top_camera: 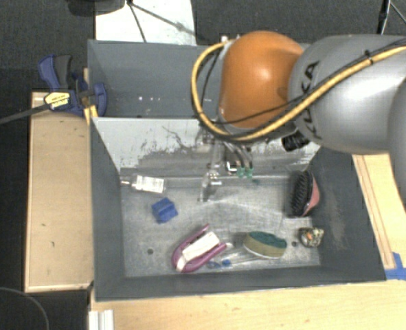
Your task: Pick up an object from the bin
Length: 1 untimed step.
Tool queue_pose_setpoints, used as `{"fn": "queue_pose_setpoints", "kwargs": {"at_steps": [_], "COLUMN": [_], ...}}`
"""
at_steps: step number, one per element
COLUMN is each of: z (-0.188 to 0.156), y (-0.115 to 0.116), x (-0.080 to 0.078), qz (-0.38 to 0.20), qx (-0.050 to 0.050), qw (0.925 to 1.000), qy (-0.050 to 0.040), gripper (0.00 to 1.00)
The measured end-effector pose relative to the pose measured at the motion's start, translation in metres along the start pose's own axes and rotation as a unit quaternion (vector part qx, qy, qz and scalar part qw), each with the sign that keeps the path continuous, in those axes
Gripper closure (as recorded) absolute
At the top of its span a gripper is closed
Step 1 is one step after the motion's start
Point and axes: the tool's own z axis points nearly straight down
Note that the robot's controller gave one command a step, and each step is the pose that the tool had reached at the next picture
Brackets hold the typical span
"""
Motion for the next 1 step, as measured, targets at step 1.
{"fn": "queue_pose_setpoints", "kwargs": {"at_steps": [1], "z": [0.1314], "y": [0.0748], "x": [0.0386], "qz": [0.004], "qx": [-0.001], "qw": [1.0000], "qy": [-0.0052], "gripper": [0.00]}}
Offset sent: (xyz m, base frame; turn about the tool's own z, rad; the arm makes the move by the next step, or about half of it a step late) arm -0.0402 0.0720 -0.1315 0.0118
